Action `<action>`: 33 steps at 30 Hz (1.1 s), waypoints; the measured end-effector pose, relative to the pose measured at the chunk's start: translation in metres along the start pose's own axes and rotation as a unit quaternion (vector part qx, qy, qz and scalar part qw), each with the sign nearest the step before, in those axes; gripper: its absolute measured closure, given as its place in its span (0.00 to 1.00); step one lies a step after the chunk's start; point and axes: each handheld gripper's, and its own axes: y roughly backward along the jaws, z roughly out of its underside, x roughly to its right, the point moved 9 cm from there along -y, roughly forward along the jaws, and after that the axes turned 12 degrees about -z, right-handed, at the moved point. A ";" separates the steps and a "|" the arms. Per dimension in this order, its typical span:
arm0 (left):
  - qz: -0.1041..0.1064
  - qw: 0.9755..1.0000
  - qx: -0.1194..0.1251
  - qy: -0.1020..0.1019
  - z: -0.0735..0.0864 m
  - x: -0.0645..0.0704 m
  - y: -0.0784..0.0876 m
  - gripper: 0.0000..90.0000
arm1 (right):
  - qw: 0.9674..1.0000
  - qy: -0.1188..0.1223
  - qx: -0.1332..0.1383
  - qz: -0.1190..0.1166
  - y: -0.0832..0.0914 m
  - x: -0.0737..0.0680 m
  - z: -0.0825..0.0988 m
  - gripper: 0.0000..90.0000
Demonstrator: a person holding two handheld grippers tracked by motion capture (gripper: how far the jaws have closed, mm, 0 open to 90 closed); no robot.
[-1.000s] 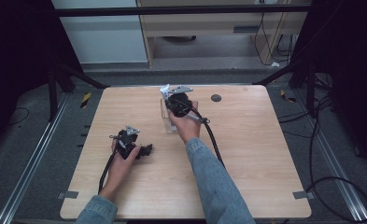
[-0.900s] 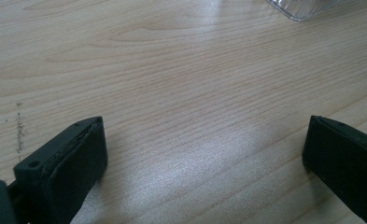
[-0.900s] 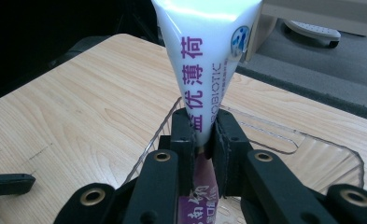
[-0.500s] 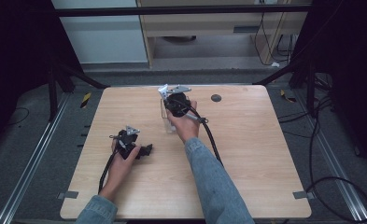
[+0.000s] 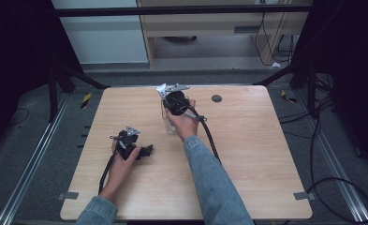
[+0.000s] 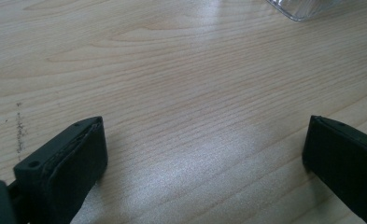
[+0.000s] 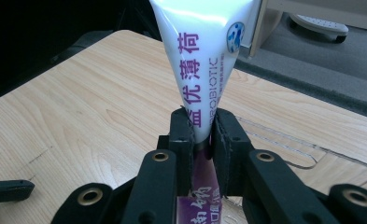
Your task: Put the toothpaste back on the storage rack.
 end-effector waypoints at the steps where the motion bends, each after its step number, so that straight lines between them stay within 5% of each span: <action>1: 0.000 1.000 0.000 0.000 0.000 0.000 0.000 0.00 | 1.000 -0.001 -0.001 -0.001 0.000 0.000 0.000 0.87; 33: 0.000 1.000 0.000 0.000 0.000 0.000 0.000 0.00 | 1.000 -0.008 -0.008 -0.016 -0.001 -0.003 0.002 0.80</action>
